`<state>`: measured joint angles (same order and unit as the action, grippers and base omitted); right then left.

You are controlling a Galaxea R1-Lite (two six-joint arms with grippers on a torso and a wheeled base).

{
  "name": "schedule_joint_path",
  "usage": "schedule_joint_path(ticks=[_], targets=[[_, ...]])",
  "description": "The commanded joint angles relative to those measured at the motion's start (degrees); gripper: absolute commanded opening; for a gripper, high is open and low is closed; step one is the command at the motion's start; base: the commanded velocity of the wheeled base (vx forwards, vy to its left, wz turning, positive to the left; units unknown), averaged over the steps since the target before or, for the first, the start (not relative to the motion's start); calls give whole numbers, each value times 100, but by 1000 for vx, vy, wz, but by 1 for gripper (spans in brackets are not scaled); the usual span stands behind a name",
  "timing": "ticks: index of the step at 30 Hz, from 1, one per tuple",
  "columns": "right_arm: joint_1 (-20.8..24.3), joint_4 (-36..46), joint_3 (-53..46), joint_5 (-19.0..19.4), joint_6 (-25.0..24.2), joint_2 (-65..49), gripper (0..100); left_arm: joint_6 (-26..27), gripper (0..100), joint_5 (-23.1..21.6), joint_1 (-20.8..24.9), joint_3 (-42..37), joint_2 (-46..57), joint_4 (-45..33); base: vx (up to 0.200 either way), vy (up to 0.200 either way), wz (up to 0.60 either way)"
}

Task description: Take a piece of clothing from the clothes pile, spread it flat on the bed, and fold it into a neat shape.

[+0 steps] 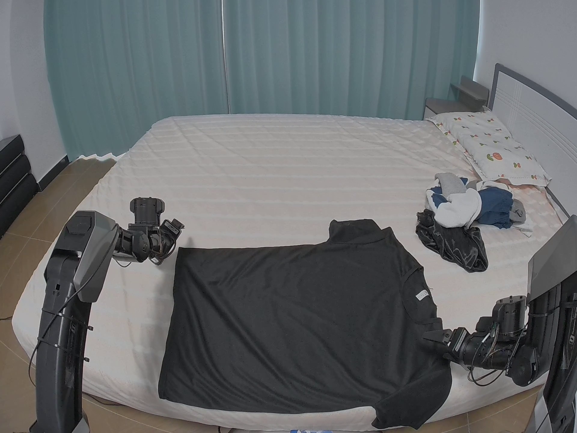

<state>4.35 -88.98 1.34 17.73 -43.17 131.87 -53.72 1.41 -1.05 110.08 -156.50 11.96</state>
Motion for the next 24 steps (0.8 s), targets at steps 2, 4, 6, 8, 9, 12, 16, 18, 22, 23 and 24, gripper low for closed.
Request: schedule_joint_path(ticks=[2,4,6,8,9,12,16,18,22,23,24], targets=[[-31,-67,-55,3,1,-56,100,-279,100,-168,-62,-1164,981,105,0,0,0],[-31,-67,-73,12,-8,-82,100,-279,100,-300,-53,-1551,1263,175,0,0,0],[-13,-67,-117,3,1,-100,100,-305,100,-651,-53,-2421,1904,404,0,0,0],[-5,-67,-125,3,1,-100,100,-297,100,-783,-27,-2913,2229,456,0,0,0],[-13,-67,-125,3,1,-100,100,-288,100,-827,-9,-3247,2432,474,0,0,0],[-22,-67,-125,3,10,-91,100,-279,100,-1020,-9,-4100,2933,597,0,0,0],[-13,-58,-125,3,10,-135,100,-261,100,-1442,-1,-5357,3460,1019,0,0,0],[-5,-58,-125,-6,10,-135,100,-270,100,-1486,43,-5831,3565,1327,-100,0,0],[-13,-58,-125,-23,10,-126,100,-288,100,-1495,122,-6526,3724,1828,-200,0,0],[-13,-58,-117,-23,10,-126,100,-288,100,-1504,149,-6816,3811,2012,-200,0,0],[-5,-58,-125,-23,10,-126,100,-279,100,-1513,158,-6948,3838,2100,-200,0,0]])
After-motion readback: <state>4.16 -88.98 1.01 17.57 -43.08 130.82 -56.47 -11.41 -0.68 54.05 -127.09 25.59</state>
